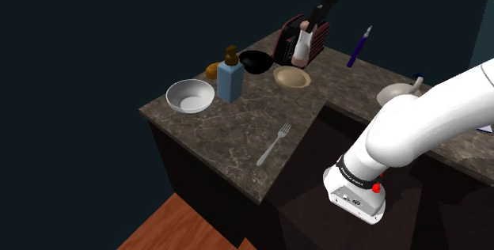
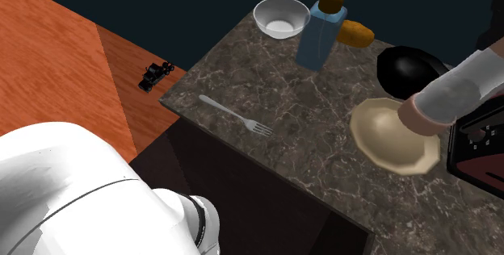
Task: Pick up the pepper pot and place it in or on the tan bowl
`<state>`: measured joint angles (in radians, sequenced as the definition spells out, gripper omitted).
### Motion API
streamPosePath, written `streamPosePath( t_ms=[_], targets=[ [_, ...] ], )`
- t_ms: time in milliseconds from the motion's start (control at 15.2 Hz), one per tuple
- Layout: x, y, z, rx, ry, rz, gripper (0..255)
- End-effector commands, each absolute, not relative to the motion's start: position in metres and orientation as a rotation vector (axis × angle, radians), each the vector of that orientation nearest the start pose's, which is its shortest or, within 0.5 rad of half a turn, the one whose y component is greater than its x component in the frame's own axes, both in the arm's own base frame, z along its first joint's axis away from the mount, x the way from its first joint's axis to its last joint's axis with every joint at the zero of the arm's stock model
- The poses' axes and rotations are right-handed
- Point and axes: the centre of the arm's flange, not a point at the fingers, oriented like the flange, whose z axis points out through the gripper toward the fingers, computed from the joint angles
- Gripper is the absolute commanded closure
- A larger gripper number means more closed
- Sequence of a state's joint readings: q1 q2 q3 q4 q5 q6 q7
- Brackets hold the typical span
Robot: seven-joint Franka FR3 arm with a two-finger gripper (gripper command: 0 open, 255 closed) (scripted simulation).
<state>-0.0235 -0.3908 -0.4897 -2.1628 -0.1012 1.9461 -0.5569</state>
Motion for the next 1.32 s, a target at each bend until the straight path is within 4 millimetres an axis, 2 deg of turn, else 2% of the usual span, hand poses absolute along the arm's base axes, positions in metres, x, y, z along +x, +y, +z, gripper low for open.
streamPosePath(
  t_ms=[0,528,1056,1122,1254],
  targets=[
    [0.390,-0.254,0.537,-3.123,-0.148,-0.248,255],
    [0.390,-0.254,0.494,-3.123,-0.148,-0.248,255],
    [0.390,-0.254,0.492,-3.123,-0.148,-0.248,255],
    [0.390,-0.254,0.492,-3.123,-0.148,-0.248,0],
    [0.390,-0.254,0.492,-3.123,-0.148,-0.248,0]
  ],
)
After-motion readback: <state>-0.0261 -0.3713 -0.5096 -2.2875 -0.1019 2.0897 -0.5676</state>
